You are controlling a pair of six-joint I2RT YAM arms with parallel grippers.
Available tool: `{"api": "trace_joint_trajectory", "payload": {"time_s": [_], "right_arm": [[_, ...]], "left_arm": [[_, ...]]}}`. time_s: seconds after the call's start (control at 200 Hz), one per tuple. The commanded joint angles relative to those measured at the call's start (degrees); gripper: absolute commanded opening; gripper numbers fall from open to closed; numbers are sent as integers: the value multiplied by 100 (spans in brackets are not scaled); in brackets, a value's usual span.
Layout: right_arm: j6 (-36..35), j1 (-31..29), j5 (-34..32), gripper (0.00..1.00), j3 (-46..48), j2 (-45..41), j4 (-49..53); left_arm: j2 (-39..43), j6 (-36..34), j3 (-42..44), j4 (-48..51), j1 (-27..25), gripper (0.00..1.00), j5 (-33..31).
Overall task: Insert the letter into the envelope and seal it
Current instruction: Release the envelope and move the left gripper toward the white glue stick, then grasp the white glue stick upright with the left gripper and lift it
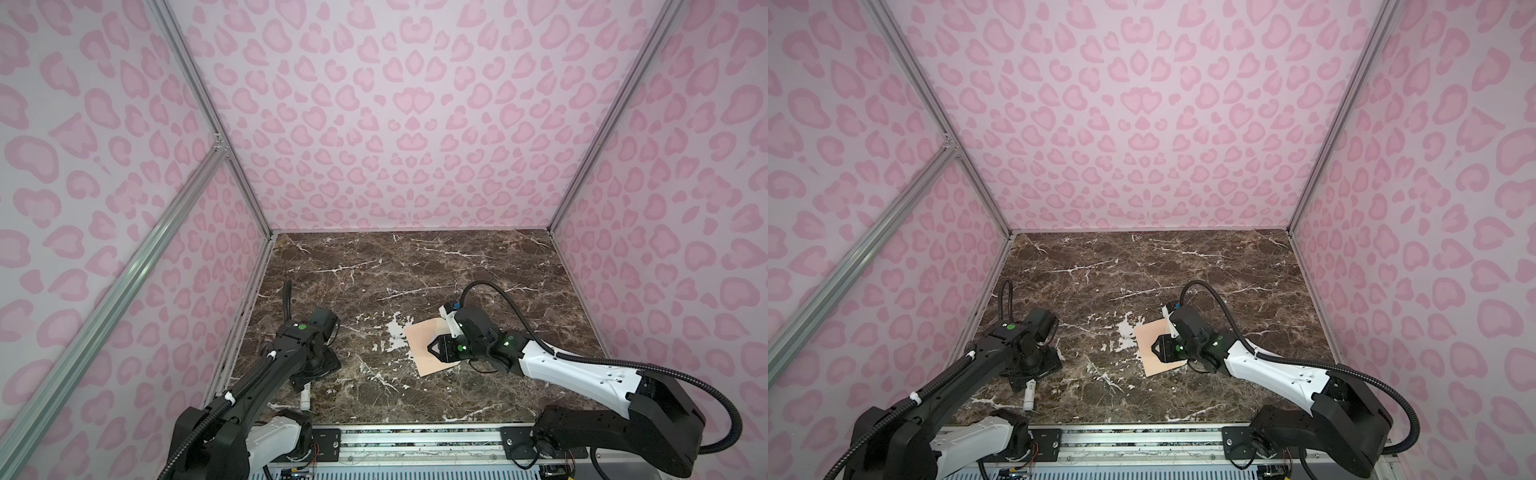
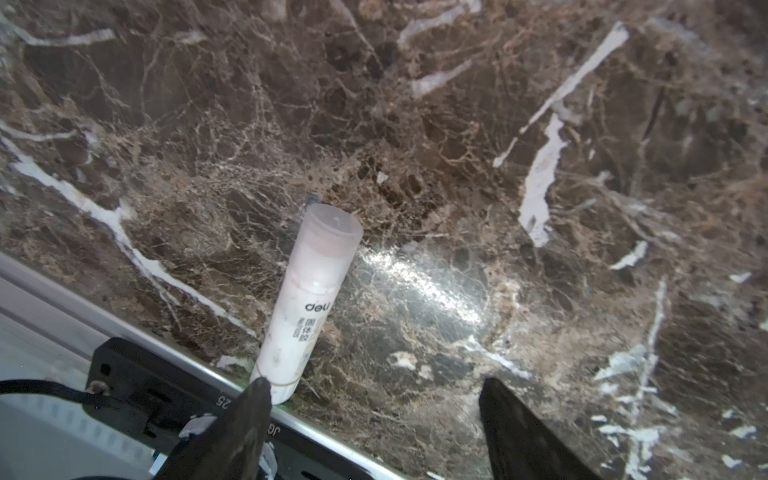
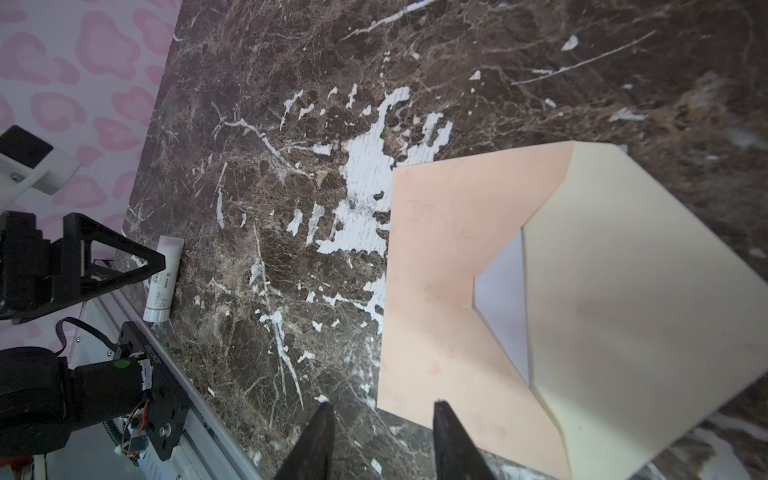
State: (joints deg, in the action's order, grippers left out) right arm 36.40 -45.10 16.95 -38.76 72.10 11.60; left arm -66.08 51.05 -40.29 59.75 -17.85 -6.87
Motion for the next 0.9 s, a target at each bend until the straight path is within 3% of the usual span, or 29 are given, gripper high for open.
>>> {"api": "trace_joint_trajectory", "payload": {"time_s": [0.0,0.315,0.595,0.9], "right_arm": [[-3,-12,28,42,42,-20,-114],[26,-14,185,41,201,5,-274],[44,-21,159,40,274,-47,-268],[51,-17,143,40,238,12,-262]], "left_arm": [[-150,111,-2,-148,112,83,-101],[-1010,10,47,-451,361,85,-259],[-1217,-98,155,-691,425,82,-125],[-1157,-177,357,-996,334,59,490]]}}
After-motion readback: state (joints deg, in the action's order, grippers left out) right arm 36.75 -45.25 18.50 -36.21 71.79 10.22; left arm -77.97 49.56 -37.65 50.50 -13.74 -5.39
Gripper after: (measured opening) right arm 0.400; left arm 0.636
